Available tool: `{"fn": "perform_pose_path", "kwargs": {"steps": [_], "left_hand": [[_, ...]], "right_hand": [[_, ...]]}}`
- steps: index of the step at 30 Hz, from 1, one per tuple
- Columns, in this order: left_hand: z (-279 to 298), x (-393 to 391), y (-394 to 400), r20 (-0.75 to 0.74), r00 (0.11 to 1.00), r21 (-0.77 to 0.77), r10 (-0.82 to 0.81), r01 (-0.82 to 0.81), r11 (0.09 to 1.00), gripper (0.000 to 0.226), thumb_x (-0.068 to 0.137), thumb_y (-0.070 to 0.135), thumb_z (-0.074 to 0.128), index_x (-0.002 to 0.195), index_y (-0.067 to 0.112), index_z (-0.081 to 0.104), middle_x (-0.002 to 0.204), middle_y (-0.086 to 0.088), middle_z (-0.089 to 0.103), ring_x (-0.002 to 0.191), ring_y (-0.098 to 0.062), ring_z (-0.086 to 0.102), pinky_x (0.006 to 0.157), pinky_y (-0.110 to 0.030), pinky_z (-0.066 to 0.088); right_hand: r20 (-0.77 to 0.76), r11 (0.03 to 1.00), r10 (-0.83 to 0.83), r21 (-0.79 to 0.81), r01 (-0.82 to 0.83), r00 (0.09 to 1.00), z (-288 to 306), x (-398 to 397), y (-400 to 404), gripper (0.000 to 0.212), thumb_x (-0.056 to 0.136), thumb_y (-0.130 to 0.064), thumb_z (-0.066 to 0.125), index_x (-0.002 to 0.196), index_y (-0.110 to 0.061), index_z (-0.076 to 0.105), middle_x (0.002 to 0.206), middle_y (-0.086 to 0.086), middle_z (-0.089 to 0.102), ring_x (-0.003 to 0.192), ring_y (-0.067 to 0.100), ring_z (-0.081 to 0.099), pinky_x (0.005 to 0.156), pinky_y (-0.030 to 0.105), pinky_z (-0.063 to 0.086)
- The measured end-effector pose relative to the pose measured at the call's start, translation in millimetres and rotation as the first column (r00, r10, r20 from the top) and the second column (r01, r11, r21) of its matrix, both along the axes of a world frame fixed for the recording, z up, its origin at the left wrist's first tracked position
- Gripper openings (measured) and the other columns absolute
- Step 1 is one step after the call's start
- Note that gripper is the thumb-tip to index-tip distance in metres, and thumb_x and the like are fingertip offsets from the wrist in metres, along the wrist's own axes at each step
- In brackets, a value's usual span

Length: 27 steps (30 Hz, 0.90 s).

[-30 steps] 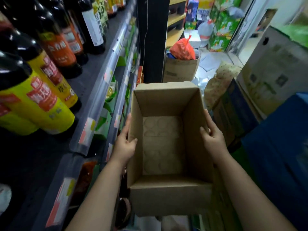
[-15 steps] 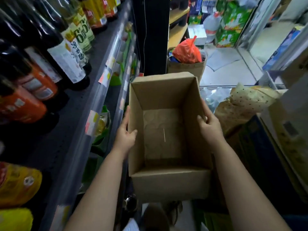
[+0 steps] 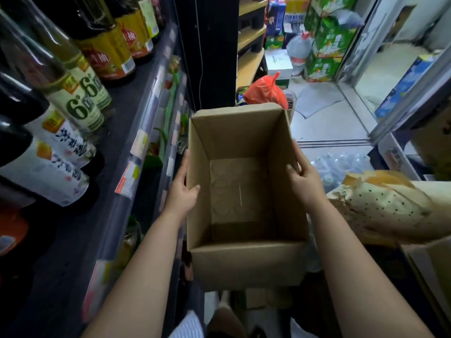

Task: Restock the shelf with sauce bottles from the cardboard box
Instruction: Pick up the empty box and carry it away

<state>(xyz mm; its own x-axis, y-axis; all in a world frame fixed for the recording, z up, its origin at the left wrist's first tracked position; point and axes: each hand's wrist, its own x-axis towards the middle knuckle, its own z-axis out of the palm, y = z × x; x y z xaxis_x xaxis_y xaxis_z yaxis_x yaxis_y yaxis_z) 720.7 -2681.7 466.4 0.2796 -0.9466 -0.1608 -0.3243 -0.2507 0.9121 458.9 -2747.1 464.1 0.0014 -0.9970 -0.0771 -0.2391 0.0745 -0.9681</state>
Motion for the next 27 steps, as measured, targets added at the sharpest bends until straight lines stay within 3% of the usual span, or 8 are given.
{"fn": "perform_pose_path", "kwargs": {"steps": [7,11,14,17,20,22,25,27], "left_hand": [[-10,18,-90,0.011,0.999,0.046,-0.041,0.040,0.998,0.085,0.095,0.000,0.051,0.145,0.055,0.010,0.161,0.016,0.011,0.146,-0.012,0.018,0.117,-0.036,0.024],[1,20,-133,0.036,0.996,0.052,-0.079,0.077,0.996,0.084,0.095,0.002,0.051,0.144,0.057,0.009,0.161,0.015,0.010,0.145,-0.014,0.019,0.111,-0.030,0.025],[11,14,-152,0.037,0.996,0.048,-0.086,0.084,0.995,0.084,0.096,0.004,0.051,0.141,0.061,0.010,0.161,0.014,0.010,0.147,-0.018,0.020,0.115,-0.041,0.029],[16,8,-165,0.024,0.993,0.028,-0.114,0.113,0.993,0.084,0.095,0.003,0.052,0.142,0.059,0.010,0.162,0.014,0.010,0.148,-0.018,0.019,0.112,-0.033,0.031],[18,1,-182,0.025,0.988,0.018,-0.155,0.154,0.988,0.084,0.095,0.004,0.052,0.143,0.059,0.009,0.162,0.014,0.010,0.130,-0.005,0.043,0.096,-0.015,0.042],[17,-6,-201,0.020,0.983,0.037,-0.182,0.181,0.983,0.084,0.095,0.005,0.052,0.142,0.061,0.009,0.161,0.012,0.012,0.095,0.013,0.045,0.062,0.000,0.046],[11,-16,-237,-0.024,0.964,0.029,-0.264,0.265,0.964,0.086,0.095,0.005,0.052,0.140,0.064,0.009,0.161,0.009,0.017,0.112,0.002,0.050,0.064,-0.006,0.045],[7,-22,-268,-0.044,0.954,0.039,-0.298,0.300,0.953,0.086,0.095,0.005,0.052,0.137,0.067,0.009,0.160,0.008,0.023,0.112,-0.004,0.053,0.071,-0.016,0.048]], "right_hand": [[-0.018,0.998,-0.032,0.044,0.033,0.999,-16,14,-77,0.061,0.095,-0.007,0.047,0.139,-0.049,0.035,0.142,-0.014,0.045,0.129,0.009,0.045,0.100,0.021,0.039],[-0.055,0.996,-0.080,0.020,0.082,0.995,-11,15,-106,0.063,0.095,-0.006,0.047,0.140,-0.047,0.034,0.140,-0.019,0.044,0.124,0.001,0.045,0.097,0.009,0.039],[-0.038,0.996,-0.090,-0.006,0.090,0.995,1,9,-120,0.063,0.095,-0.006,0.047,0.141,-0.047,0.033,0.137,-0.026,0.041,0.121,-0.003,0.046,0.100,0.018,0.038],[-0.034,0.994,-0.109,-0.022,0.109,0.993,9,0,-130,0.063,0.094,-0.007,0.046,0.138,-0.051,0.034,0.139,-0.024,0.044,0.123,0.004,0.048,0.099,0.026,0.041],[-0.031,0.990,-0.136,-0.029,0.135,0.990,11,-10,-137,0.062,0.095,-0.009,0.046,0.138,-0.051,0.033,0.142,-0.020,0.045,0.127,0.007,0.049,0.101,0.034,0.045],[-0.022,0.987,-0.156,-0.039,0.155,0.987,10,-19,-145,0.063,0.095,-0.008,0.046,0.138,-0.052,0.032,0.145,-0.019,0.043,0.129,0.009,0.047,0.101,0.037,0.045],[-0.027,0.978,-0.208,-0.038,0.207,0.978,10,-30,-163,0.064,0.095,-0.007,0.045,0.138,-0.052,0.031,0.146,-0.014,0.043,0.093,-0.003,0.053,0.079,0.018,0.039],[-0.024,0.968,-0.250,-0.024,0.249,0.968,7,-36,-182,0.063,0.095,-0.006,0.044,0.138,-0.051,0.032,0.146,-0.012,0.044,0.088,-0.003,0.049,0.084,0.022,0.041]]}}
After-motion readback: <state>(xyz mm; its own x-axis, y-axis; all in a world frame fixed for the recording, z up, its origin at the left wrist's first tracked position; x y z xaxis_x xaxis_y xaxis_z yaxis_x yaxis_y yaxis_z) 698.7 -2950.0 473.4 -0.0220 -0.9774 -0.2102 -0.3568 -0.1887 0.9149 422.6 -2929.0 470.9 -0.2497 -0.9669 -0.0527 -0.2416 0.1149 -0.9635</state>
